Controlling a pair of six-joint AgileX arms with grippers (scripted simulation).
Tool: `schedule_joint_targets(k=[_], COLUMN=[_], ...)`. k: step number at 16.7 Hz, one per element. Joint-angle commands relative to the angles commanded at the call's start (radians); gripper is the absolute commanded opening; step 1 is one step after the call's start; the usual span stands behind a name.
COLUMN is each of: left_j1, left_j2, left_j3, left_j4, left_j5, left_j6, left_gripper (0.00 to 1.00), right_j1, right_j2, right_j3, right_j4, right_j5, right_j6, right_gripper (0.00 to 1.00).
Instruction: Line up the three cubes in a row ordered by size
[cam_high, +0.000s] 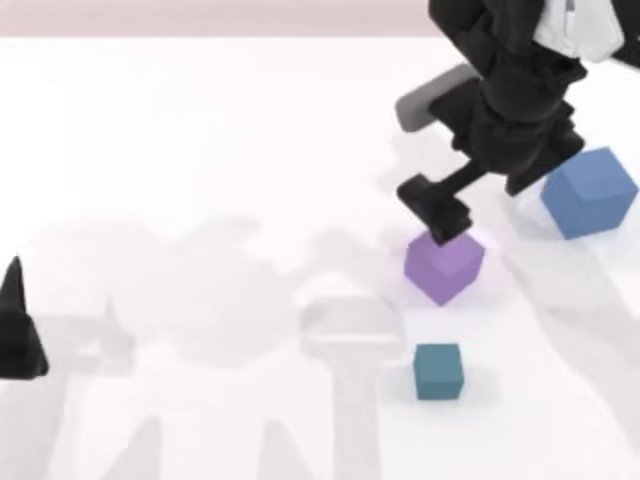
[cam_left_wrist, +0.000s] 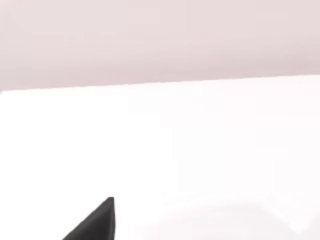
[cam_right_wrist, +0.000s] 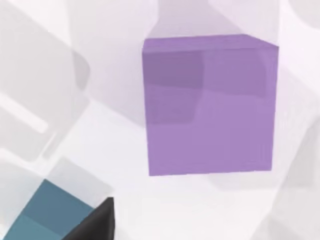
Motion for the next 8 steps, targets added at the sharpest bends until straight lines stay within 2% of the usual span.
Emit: schedule_joint_targets(k=[4, 8], left_j1=[0.055, 0.059], left_j2=[-0.147, -0.157], left_j3=[-0.117, -0.124], left_j4=[0.102, 0.111], left_j5=[0.005, 0.006], left_j6=[-0.040, -0.044], left_gripper=[1.00, 1.00], right_j1=[0.032, 0.035], right_j2=[0.135, 0.144], right_j3=[0.133, 0.143], right_j4=[-0.072, -0.077], right_j5=[0.000, 0.000], right_j6=[-0.012, -0.013], right_gripper=[1.00, 1.00])
